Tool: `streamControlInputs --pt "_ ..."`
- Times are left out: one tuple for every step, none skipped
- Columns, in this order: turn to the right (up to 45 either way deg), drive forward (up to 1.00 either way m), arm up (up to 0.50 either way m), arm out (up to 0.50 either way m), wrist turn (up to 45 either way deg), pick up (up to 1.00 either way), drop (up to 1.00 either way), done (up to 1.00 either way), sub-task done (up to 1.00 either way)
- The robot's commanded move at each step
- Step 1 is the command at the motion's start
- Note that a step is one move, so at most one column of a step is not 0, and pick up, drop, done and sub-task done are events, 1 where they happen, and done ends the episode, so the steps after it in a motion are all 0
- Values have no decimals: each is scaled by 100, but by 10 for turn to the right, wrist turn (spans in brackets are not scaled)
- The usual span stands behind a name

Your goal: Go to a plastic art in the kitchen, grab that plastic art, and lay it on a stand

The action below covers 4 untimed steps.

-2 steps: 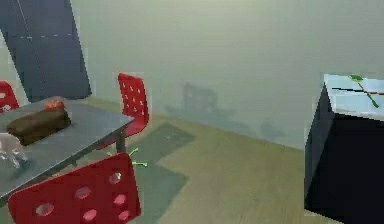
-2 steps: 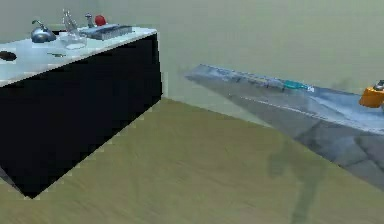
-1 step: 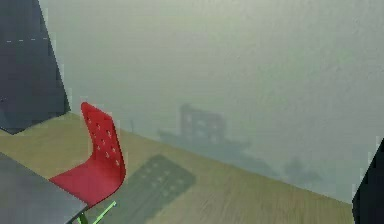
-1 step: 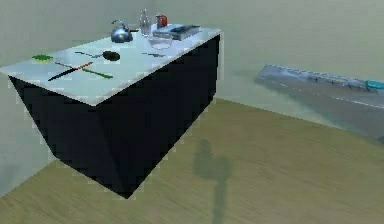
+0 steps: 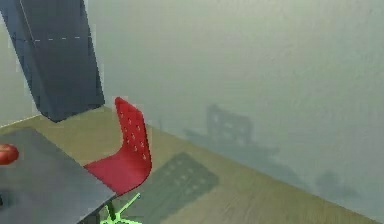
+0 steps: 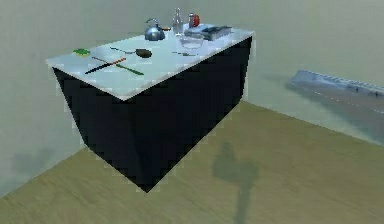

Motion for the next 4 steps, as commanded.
streamControlInputs --pt "0 60 0 0 0 0 0 0 0" --pt "-120 0 0 0 0 0 0 0 0" --pt "0 15 0 0 0 0 0 0 0" --pt "450 0 0 0 0 0 0 0 0"
